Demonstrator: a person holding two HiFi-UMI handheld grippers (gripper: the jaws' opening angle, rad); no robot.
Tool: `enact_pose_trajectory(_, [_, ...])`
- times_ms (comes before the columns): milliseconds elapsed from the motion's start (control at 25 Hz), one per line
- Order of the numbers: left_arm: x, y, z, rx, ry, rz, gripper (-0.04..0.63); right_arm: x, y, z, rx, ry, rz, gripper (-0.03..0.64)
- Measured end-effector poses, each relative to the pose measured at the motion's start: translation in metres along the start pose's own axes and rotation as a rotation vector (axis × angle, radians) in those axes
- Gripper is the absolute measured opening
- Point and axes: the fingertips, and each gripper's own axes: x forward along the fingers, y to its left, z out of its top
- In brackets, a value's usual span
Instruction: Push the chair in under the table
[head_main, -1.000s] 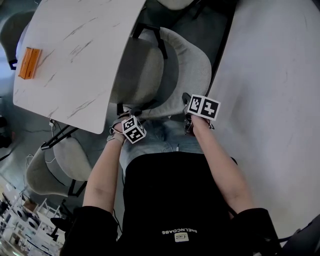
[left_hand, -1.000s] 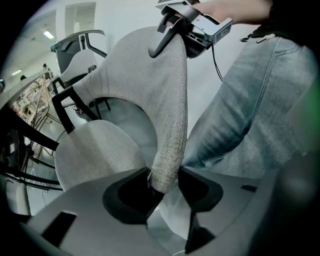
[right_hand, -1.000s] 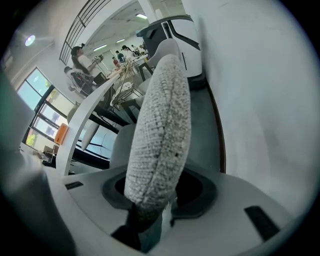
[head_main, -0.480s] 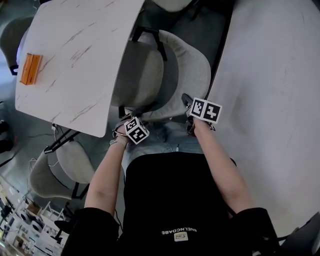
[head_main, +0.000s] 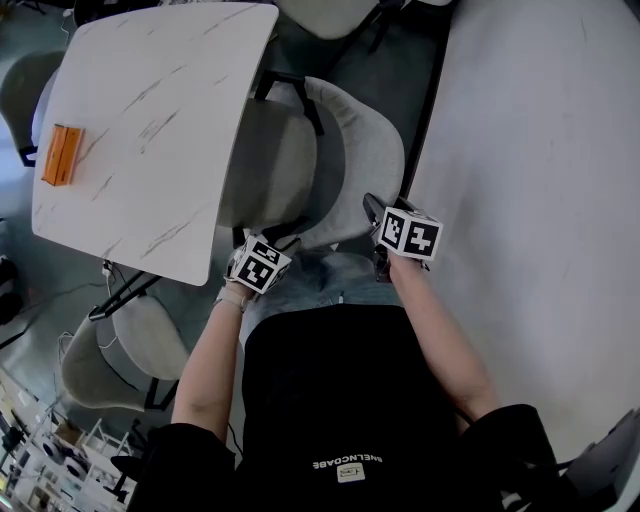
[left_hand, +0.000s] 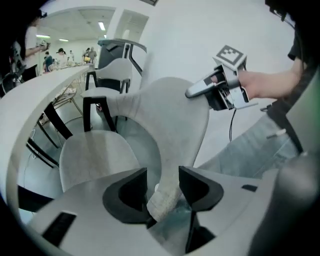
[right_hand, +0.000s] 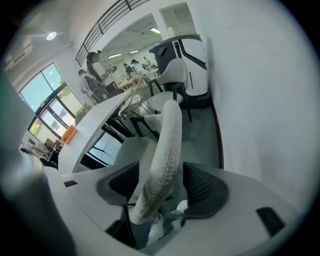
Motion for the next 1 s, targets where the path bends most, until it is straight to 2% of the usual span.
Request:
enact_pose_trajectory(120, [-0.025,-0.003,0.038,0.006,-0.084,0.005,0.195,-0.021,0.007,0.021,-0.033,-0.074,-0.010,0.264])
enact_pose_trajectory(320, [-0.067,-0.010,0.093,0.076,-0.190,0.014,0.171,-0.049,0.025,0.044,-0.066,-0.163,0.004,0.264])
enact_pose_trajectory(480, [-0.104,-0.009,0.140,0.164,-0.270,0.069,0.083,-0.074,0.055,0.068,-0.137,-0.255,0.071,0.264])
enact_pose_trajectory(560, [-0.126,-0.014,0.165,0.177,-0.329,0.064,0.006,-0.086,0.075,0.077,-0.187,-0.277,0.127,0.262])
enact_pose_trajectory(680, [-0.153,-0.027,0.193,0.201,-0.403,0.025,0.006,-0.107,0.103,0.087,-0.272,-0.312,0.197,0.261])
enact_pose_trajectory(760, [-0.170,-0.033,0.210,0.236,-0.439,0.025,0.005,-0.122,0.120,0.096,-0.317,-0.346,0.234,0.259])
enact_pose_trajectory(1000, [-0.222,-0.069,0.250,0.317,-0.586,-0.008,0.005,-0.170,0.153,0.118,-0.374,-0.488,0.314,0.200])
